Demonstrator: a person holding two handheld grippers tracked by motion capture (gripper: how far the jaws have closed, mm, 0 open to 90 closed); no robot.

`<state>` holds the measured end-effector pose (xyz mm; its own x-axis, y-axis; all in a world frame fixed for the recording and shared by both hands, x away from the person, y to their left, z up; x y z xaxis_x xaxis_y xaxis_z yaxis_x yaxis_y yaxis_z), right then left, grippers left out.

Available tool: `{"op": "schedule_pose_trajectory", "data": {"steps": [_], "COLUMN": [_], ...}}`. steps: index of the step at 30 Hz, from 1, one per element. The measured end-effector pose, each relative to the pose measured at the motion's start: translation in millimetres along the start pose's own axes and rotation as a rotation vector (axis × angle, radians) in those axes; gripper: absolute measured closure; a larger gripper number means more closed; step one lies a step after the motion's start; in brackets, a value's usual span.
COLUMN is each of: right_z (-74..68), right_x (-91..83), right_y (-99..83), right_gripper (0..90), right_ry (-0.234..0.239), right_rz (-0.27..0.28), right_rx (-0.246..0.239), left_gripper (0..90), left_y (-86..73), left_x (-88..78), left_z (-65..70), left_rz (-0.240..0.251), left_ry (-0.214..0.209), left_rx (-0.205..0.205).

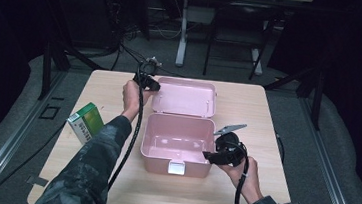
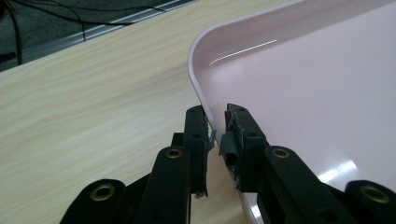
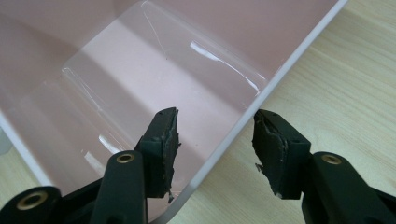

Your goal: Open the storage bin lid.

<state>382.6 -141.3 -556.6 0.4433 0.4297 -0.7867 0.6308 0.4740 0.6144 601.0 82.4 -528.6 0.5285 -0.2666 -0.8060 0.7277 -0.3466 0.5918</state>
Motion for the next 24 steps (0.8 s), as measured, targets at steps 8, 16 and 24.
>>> {"op": "schedule_pose_trajectory", "data": {"steps": [8, 16, 24], "right_z": [0.0, -1.5, 0.0], "right_x": [0.3, 1.2, 1.8], "right_y": [-0.1, -0.5, 0.6], "right_gripper": [49.6, 48.3, 49.0], "right_ry": [0.001, -0.002, 0.008], "right_rz": [0.001, -0.003, 0.009], "right_rx": [0.002, 0.003, -0.004], "left_gripper": [78.2, 78.1, 77.8], "left_y": [-7.5, -8.2, -11.4], "left_x": [12.8, 15.6, 13.1], "left_z": [0.9, 2.0, -0.2], "left_rz": [-0.055, -0.063, -0.074], "left_ry": [0.001, -0.012, 0.000], "left_rx": [0.003, -0.003, -0.007]}}
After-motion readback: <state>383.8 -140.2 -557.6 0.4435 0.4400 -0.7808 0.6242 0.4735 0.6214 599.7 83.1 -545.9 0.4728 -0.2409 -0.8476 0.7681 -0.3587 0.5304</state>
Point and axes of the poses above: each handheld gripper's, and its own axes: x roughly forward along the jaws, y roughly out of its top, z roughly to its right, the point moved 9 cm from there along x, roughly forward along the jaws, and after that the axes turned 1 degree about -x, right-handed, at the moved point
